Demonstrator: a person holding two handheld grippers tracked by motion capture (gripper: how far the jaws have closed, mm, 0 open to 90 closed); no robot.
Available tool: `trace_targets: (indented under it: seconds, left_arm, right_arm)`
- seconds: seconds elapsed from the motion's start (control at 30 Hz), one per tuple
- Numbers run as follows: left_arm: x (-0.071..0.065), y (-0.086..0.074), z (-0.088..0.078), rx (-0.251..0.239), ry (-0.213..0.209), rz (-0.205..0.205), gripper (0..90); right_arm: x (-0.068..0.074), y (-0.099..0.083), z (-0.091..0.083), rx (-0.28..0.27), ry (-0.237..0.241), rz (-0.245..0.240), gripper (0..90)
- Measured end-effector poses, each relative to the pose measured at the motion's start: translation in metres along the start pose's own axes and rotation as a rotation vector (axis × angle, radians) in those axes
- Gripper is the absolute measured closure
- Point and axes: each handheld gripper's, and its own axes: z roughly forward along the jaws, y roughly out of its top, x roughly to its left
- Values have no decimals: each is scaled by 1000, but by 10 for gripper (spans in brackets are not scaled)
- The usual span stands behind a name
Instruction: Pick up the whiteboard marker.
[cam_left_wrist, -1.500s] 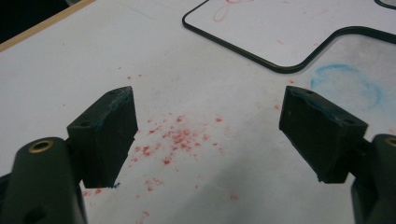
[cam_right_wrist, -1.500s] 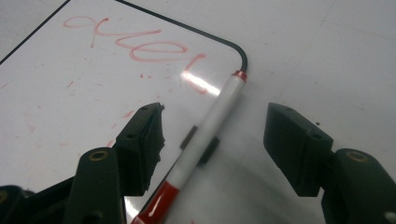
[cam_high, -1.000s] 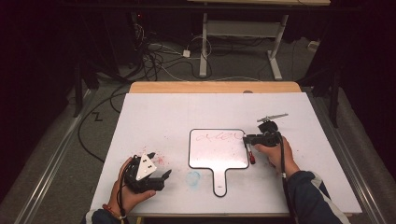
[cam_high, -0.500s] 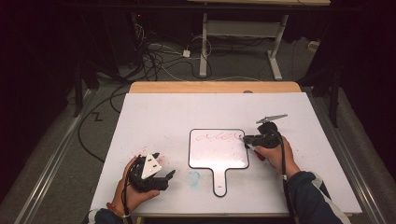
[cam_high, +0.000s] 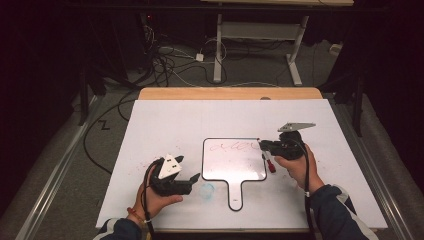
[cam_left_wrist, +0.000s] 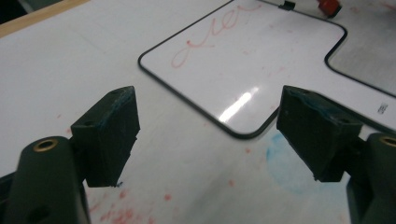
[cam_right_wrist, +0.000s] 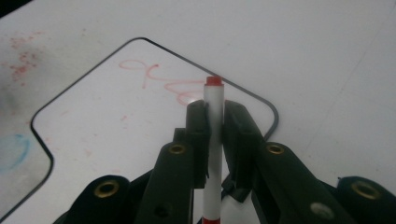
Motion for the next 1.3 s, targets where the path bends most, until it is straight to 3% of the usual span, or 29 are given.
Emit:
trace_targets:
  seconds: [0.1,0.33,0.43,0.63,0.73,0.97,1.17,1.3]
  left_arm:
    - [-9,15,14,-3,-31,25,202]
    - [-36,49,52,-14,-149,65,211]
    - [-40,59,62,-48,-209,32,230]
    - [-43,69,71,-106,-281,-7,351]
    - [-42,70,71,-123,-300,-19,419]
    - [-42,70,68,-141,-322,-1,570]
    - [-41,69,66,-153,-311,3,734]
    - [-38,68,66,-154,-303,-12,773]
  right_arm:
    - [8,4,-7,-42,12,-31,817]
    - [37,9,-20,-124,65,-97,817]
    - [52,11,-24,-152,97,-123,817]
    - [74,9,-27,-203,148,-144,817]
    - [81,8,-27,-219,159,-155,817]
    - [84,7,-27,-243,179,-156,816]
    - [86,6,-26,-247,188,-155,817]
    - [87,6,-26,-248,187,-158,816]
